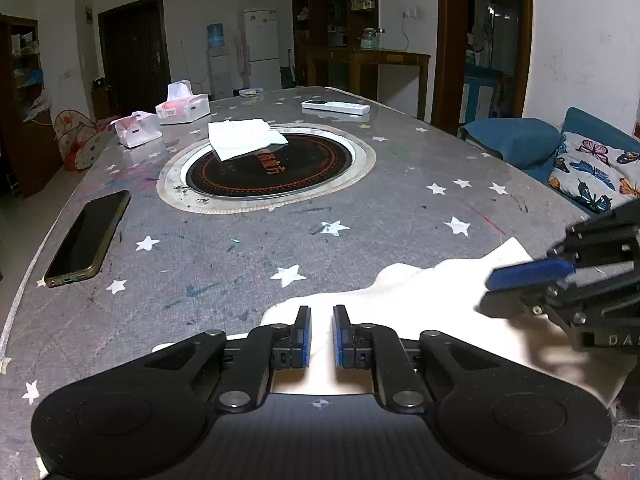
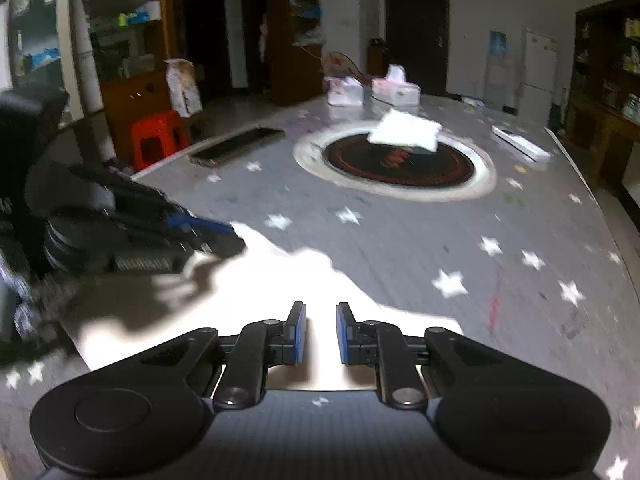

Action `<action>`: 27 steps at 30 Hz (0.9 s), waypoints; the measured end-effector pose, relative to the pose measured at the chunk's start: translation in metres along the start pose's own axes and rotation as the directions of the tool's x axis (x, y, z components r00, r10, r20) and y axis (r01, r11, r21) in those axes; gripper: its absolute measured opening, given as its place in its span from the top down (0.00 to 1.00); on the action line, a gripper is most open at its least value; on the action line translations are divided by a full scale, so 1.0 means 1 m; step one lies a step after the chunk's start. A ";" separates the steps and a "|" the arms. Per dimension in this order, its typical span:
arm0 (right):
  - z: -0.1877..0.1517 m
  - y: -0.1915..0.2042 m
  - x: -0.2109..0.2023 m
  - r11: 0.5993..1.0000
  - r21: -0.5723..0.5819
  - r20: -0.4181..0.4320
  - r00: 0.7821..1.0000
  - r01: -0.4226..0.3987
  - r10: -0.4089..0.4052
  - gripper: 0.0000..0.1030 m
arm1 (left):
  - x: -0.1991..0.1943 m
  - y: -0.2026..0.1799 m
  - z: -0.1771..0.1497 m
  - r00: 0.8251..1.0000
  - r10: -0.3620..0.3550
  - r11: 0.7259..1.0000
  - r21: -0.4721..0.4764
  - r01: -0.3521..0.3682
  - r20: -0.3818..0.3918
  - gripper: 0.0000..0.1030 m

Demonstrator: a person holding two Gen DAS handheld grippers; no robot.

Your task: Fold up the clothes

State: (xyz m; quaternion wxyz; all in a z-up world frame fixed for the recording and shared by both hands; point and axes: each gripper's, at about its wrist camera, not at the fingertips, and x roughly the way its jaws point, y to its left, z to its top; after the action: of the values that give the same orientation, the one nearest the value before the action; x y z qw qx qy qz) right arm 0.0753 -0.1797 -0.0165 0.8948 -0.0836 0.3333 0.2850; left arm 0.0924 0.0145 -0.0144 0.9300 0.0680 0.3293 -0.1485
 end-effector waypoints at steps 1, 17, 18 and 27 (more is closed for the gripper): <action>-0.004 -0.003 0.000 1.000 0.009 -0.002 1.000 0.005 -0.005 0.86 | 0.000 0.000 0.000 1.000 0.000 1.000 0.000 0.000 0.000 0.88; -0.009 -0.031 -0.034 0.998 0.045 0.031 0.998 0.054 -0.055 0.86 | -0.016 -0.002 -0.004 0.999 -0.010 1.000 0.004 0.010 0.037 0.87; -0.010 -0.031 -0.038 0.998 0.037 0.033 0.998 0.054 -0.055 0.86 | -0.021 -0.003 -0.004 0.999 -0.014 1.000 0.005 0.013 0.045 0.87; -0.019 0.013 -0.070 0.996 -0.084 0.050 0.998 -0.032 0.036 0.85 | -0.072 -0.032 -0.029 0.994 -0.078 0.996 0.053 0.074 0.075 0.87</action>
State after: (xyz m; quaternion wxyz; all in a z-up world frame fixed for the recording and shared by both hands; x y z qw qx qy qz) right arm 0.0141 -0.2072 0.0144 0.8939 -0.1077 0.2994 0.3159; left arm 0.0118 0.0075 0.0081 0.9336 0.0729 0.2919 -0.1944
